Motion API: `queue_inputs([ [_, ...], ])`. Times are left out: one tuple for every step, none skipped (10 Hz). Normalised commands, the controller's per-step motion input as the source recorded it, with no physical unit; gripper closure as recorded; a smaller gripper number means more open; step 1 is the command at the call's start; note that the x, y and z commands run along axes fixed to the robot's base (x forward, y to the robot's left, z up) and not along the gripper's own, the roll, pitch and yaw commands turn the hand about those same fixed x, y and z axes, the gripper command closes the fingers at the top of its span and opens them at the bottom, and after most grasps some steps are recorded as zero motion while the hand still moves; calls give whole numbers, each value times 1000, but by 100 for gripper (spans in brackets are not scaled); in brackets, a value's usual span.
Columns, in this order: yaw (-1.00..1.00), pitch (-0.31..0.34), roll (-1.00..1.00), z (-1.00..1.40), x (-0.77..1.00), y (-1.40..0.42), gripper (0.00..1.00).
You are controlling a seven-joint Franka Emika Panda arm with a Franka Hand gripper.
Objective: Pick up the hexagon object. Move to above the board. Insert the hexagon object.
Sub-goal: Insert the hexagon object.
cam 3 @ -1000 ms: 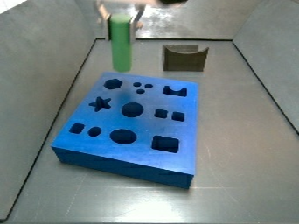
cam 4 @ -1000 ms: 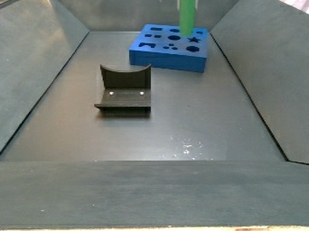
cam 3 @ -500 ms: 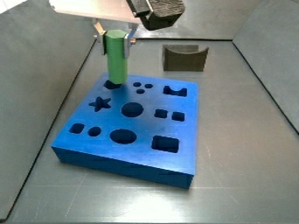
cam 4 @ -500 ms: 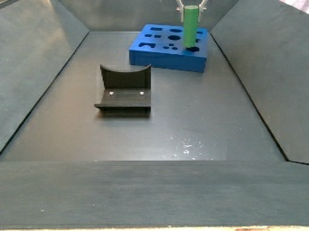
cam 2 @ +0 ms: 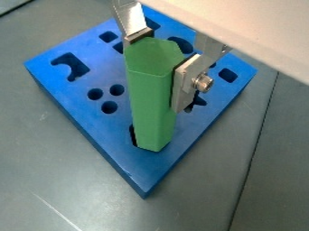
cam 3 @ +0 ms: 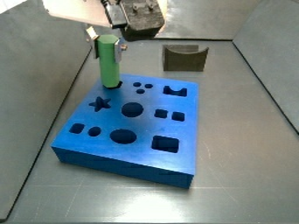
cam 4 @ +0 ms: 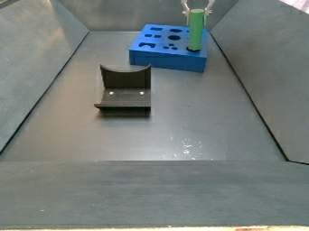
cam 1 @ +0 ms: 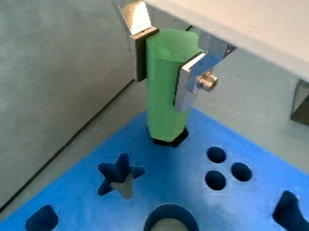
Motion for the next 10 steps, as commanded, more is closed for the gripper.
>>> queue_inputs([
  [71, 0, 0, -11, 0, 0, 100],
  [9, 51, 49, -54, 0, 0, 100],
  [480, 43, 0, -191, 66, 177, 100],
  [451, 0, -94, -163, 46, 103, 100],
  [306, 26, 0, -109, 51, 3, 100],
  [129, 0, 0, 0, 0, -9, 100],
  [0, 0, 0, 0, 0, -60, 100],
  [-229, 0, 257, -177, 14, -391, 100],
  [-117, 40, 294, -163, 80, -514, 100],
  [0, 0, 0, -37, 66, -200, 100],
])
